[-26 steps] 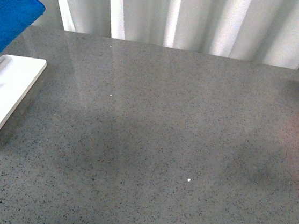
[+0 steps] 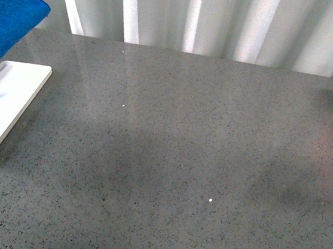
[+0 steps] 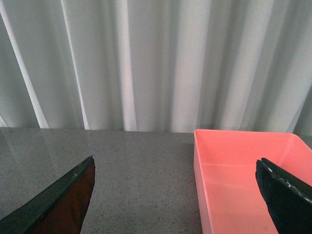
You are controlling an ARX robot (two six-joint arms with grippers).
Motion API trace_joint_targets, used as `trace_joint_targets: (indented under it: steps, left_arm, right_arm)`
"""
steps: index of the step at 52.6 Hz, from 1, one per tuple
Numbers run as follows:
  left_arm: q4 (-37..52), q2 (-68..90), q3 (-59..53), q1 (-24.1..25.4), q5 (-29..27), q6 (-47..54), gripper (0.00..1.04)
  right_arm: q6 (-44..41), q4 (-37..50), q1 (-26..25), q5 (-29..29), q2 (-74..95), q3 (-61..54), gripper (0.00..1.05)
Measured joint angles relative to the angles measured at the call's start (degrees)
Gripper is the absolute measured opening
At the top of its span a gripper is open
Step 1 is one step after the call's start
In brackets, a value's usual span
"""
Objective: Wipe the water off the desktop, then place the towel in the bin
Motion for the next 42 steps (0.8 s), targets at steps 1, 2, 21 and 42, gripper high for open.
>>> trace_joint_targets:
  steps: [1,2,21,42]
  left_arm:
    - [0.00,0.00,0.00,0.00,-0.02,0.00,0.98]
    - [0.00,0.00,0.00,0.00,-0.02,0.02,0.98]
    - [0.00,0.00,0.00,0.00,-0.02,0.02,0.98]
    - [0.00,0.00,0.00,0.00,-0.02,0.00,0.98]
  right_arm:
    - [0.00,0.00,0.00,0.00,0.00,0.00,0.98]
    - [0.00,0.00,0.00,0.00,0.00,0.00,0.98]
    - [0.00,0.00,0.00,0.00,0.00,0.00,0.98]
    - [0.00,0.00,0.00,0.00,0.00,0.00,0.98]
